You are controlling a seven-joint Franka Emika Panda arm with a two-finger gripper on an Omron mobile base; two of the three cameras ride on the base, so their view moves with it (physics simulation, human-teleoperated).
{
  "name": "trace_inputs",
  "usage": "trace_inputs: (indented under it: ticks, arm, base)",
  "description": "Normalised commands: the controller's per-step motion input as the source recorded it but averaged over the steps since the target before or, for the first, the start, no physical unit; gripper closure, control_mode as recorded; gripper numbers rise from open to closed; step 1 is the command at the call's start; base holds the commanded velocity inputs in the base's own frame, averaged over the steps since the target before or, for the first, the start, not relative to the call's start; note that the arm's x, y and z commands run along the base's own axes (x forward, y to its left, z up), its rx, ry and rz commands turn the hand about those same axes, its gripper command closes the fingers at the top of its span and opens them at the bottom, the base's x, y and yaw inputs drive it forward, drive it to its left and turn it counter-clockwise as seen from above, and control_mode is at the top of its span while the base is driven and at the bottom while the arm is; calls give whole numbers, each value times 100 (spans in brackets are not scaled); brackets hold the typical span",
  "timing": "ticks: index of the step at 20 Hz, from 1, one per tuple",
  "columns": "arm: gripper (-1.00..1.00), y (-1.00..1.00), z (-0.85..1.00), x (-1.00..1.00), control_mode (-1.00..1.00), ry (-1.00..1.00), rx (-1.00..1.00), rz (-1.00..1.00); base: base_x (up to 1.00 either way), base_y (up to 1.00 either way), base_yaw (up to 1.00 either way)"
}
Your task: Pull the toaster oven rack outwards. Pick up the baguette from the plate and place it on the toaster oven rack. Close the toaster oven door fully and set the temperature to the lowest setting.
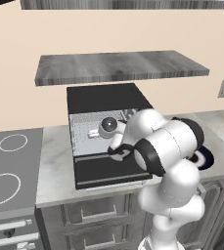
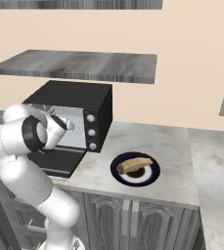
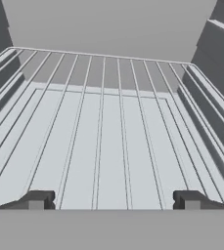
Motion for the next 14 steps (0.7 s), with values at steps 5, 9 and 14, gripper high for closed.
trace_inputs:
  ticks: [5, 9, 14]
  arm:
    - [-100, 0, -17, 4, -100, 0, 0, 1]
    - [-100, 0, -55, 0, -100, 17, 0, 0]
    - [-100, 7, -72, -10, -100, 25, 0, 0]
  base:
    - [0, 0, 0]
    - [0, 0, 0]
    - [0, 0, 0]
